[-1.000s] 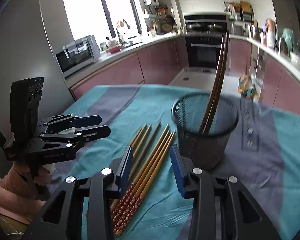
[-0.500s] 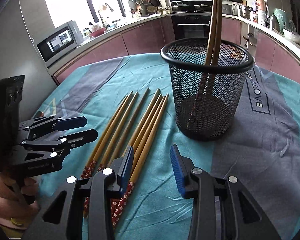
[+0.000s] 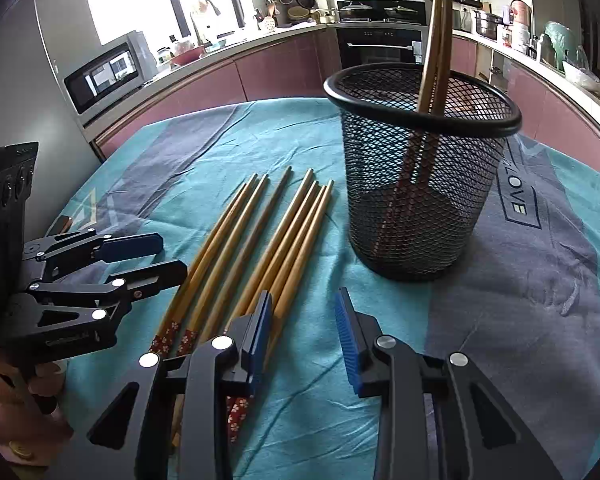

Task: Organize utensils
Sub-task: 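Withdraw both grippers from the cup back over the remaining chopsticks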

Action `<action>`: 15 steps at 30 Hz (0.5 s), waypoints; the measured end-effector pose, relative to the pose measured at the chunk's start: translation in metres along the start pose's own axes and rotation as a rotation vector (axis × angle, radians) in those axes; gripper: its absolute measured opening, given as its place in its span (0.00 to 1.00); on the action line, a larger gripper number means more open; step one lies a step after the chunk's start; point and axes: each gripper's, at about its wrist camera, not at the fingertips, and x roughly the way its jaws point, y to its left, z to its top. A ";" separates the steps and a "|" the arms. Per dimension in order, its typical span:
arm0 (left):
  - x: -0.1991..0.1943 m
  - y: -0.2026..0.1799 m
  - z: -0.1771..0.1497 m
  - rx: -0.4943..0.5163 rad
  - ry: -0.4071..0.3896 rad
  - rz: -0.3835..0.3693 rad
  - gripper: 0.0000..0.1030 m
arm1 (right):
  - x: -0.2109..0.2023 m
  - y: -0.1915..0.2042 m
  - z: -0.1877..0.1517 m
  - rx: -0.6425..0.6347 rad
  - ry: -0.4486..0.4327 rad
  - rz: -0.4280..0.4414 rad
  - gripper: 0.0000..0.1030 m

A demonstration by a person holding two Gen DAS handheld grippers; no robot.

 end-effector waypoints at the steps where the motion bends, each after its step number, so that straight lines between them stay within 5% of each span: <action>1: 0.000 0.000 0.000 0.000 0.000 -0.002 0.47 | 0.000 -0.001 0.000 0.002 0.001 -0.001 0.30; 15: 0.008 -0.006 0.006 0.017 0.014 0.003 0.49 | 0.005 0.001 0.002 -0.012 0.013 -0.031 0.27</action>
